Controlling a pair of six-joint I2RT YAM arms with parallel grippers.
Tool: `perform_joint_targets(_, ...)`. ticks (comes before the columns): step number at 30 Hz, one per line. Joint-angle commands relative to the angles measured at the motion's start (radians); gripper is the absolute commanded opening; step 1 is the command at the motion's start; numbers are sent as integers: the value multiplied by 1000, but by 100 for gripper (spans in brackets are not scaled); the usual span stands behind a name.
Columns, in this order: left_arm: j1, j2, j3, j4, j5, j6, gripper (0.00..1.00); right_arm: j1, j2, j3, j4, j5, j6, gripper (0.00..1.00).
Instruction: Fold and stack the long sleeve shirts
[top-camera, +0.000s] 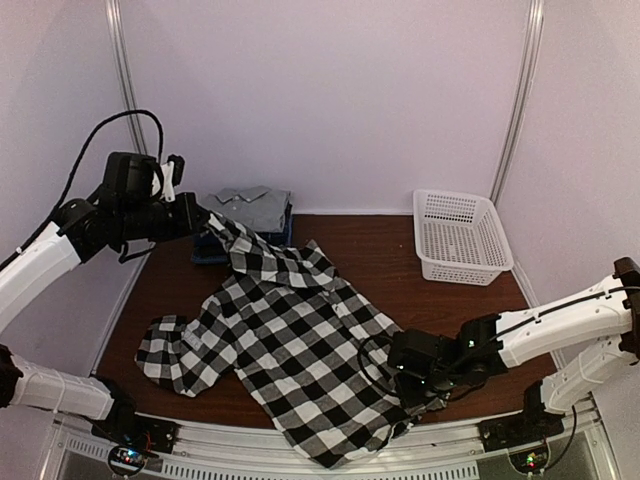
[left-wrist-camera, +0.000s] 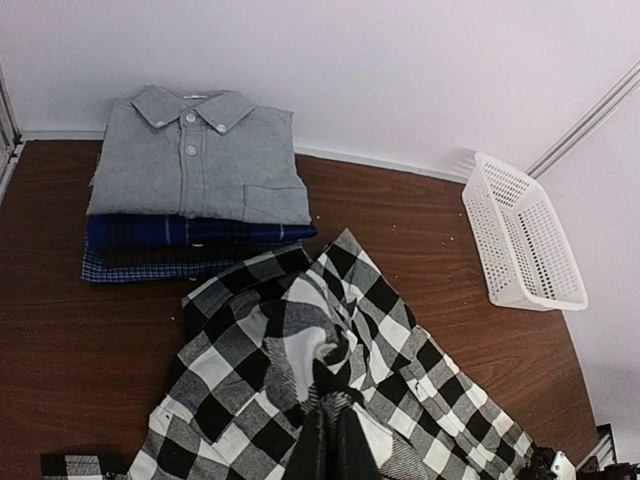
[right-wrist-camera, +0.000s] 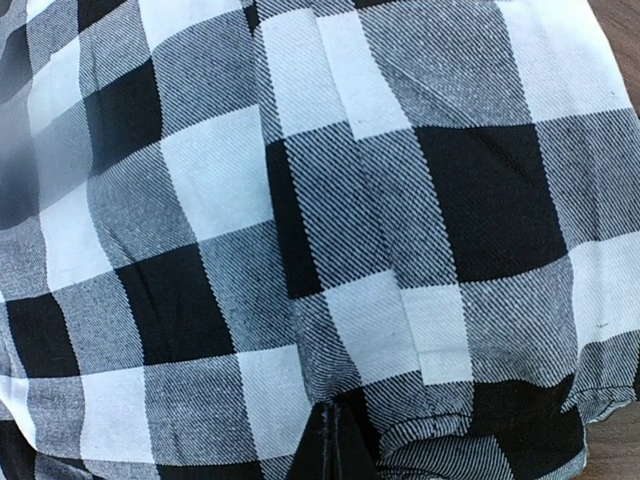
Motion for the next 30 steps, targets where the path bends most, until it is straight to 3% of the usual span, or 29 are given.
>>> perform_joint_targets(1,8,-42,25,-32,-60,34,0,19,-11,39,-34,-11,6,0)
perform_joint_targets(18,8,-100,62,-138,-111,60,0,28,-200,-33,-164,-22,125,0)
perform_joint_targets(30,8,-189,-23,-151,-71,39,0,43,-125,-93,-67,-43,138,0)
